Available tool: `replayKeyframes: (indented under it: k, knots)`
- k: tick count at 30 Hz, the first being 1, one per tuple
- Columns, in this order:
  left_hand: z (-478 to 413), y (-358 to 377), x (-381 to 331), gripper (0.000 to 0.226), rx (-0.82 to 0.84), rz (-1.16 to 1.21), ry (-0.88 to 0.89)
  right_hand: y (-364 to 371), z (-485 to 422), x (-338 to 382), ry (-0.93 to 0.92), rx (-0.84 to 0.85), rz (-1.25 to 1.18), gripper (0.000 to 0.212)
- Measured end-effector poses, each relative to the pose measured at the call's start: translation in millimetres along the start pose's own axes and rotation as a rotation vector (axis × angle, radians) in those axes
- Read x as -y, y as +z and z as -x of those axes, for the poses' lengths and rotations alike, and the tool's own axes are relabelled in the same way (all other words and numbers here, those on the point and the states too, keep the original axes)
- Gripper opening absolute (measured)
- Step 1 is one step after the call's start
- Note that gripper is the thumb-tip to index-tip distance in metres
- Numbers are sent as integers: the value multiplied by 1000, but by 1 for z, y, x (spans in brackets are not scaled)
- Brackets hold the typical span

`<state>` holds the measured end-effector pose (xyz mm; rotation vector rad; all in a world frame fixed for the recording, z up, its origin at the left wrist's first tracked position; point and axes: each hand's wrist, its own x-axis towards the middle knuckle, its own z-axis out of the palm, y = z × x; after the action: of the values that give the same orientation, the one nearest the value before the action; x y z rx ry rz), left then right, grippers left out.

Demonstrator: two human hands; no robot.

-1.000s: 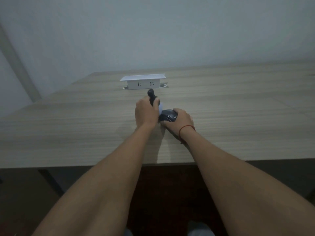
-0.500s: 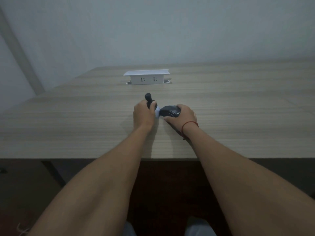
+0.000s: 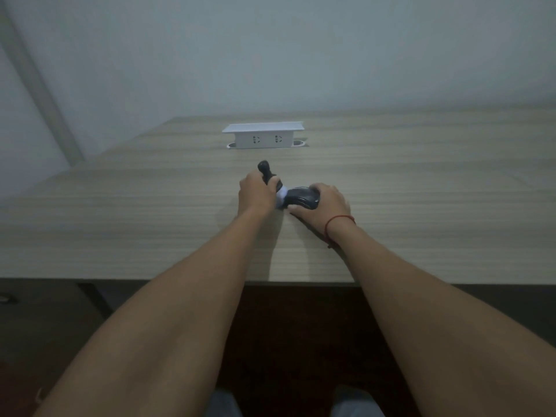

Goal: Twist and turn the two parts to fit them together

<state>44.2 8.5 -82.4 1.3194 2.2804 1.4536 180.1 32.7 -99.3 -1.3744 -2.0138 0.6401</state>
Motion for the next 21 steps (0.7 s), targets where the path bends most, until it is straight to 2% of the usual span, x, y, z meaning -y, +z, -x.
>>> replayKeyframes:
  k: [2, 5, 9, 12, 14, 17, 21]
  knots:
    - [-1, -3, 4, 33, -32, -34, 20, -2, -1, -2, -4, 12, -20, 68]
    - [4, -9, -2, 28, -68, 90, 102, -2, 0, -1, -10, 38, 4, 62]
    - [6, -7, 11, 30, 12, 1, 43, 2, 0, 2, 92, -114, -41, 67]
    - [5, -10, 6, 28, -16, 82, 93, 2, -3, 2, 174, -196, -28, 68]
    - [9, -10, -4, 28, -47, 147, 123, 3, -6, 1, 176, -181, -111, 68]
    - [11, -2, -4, 28, -4, 128, 101, 3, -5, -2, 147, -147, -266, 64]
    - [5, -3, 1, 34, -11, 19, 49, 2, -5, -3, 99, -143, -214, 52]
